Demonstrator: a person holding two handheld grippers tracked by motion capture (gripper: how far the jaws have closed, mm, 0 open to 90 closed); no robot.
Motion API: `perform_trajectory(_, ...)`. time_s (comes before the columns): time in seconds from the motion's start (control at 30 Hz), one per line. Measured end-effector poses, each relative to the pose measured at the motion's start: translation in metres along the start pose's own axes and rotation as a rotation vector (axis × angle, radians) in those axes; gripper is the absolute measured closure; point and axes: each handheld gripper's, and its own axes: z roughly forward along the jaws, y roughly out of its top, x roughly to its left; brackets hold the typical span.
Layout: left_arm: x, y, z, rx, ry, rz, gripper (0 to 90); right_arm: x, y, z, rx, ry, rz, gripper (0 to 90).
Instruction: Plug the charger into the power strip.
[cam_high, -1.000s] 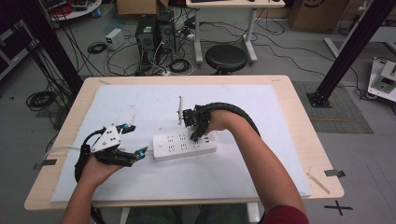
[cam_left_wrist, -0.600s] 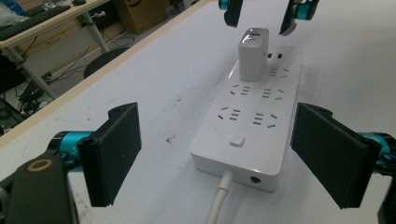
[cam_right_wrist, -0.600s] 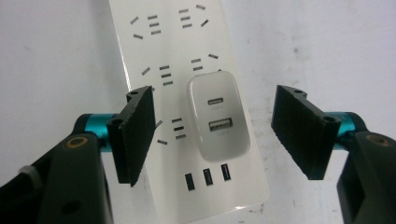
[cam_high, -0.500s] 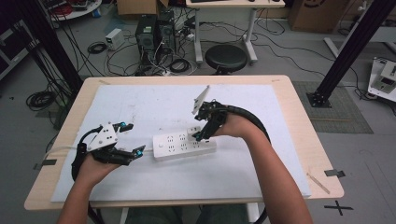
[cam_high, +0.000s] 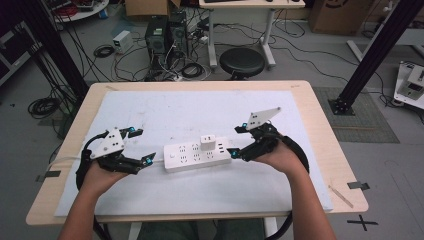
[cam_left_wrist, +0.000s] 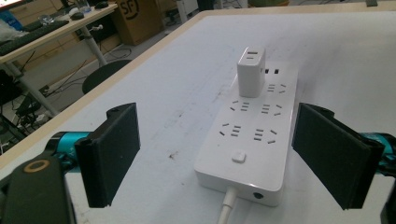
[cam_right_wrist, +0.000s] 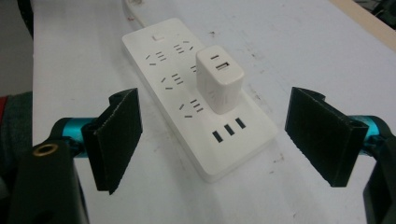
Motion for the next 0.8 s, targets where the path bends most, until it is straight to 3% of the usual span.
perform_trajectory(0.3,0.002,-0.009,0.001,-0.022,-0.007,-0.040,15.3,0.010,-0.036,-0.013,-0.118,-0.043,0.083,19.2)
perform_trajectory(0.8,0.003,-0.014,-0.002,-0.011,-0.001,-0.051,15.3,0.011,-0.038,-0.014,-0.125,-0.041,0.086,19.2)
